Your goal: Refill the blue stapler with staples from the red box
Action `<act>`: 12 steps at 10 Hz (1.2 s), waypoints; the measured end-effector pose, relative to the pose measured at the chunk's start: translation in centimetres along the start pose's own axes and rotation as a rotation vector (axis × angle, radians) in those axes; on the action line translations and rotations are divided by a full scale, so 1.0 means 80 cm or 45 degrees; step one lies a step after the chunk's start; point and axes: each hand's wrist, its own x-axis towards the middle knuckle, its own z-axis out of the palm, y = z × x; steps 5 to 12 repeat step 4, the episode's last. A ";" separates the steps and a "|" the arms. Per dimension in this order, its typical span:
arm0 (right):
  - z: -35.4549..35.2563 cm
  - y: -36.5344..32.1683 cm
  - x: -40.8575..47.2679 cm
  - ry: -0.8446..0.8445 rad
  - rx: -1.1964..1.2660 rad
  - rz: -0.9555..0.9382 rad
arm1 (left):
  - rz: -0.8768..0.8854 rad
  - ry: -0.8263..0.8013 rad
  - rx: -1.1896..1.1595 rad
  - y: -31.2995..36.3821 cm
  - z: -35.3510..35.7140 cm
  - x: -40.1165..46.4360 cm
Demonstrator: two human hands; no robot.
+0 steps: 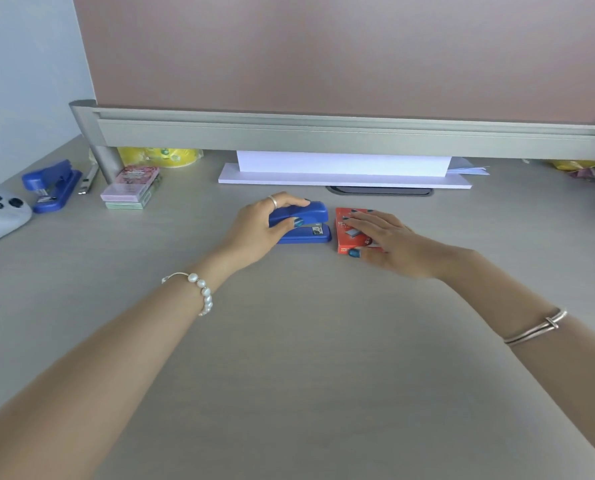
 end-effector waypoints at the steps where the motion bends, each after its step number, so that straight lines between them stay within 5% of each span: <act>1: 0.002 0.005 0.003 0.004 0.015 0.003 | 0.008 0.033 0.008 -0.003 0.005 0.003; 3: 0.005 0.005 0.001 -0.054 0.040 0.042 | 0.000 -0.002 0.166 -0.004 0.004 0.007; 4: -0.014 -0.003 -0.012 0.041 0.496 0.111 | -0.043 -0.031 0.140 0.007 0.002 0.003; 12: -0.014 -0.003 -0.012 0.041 0.496 0.111 | -0.043 -0.031 0.140 0.007 0.002 0.003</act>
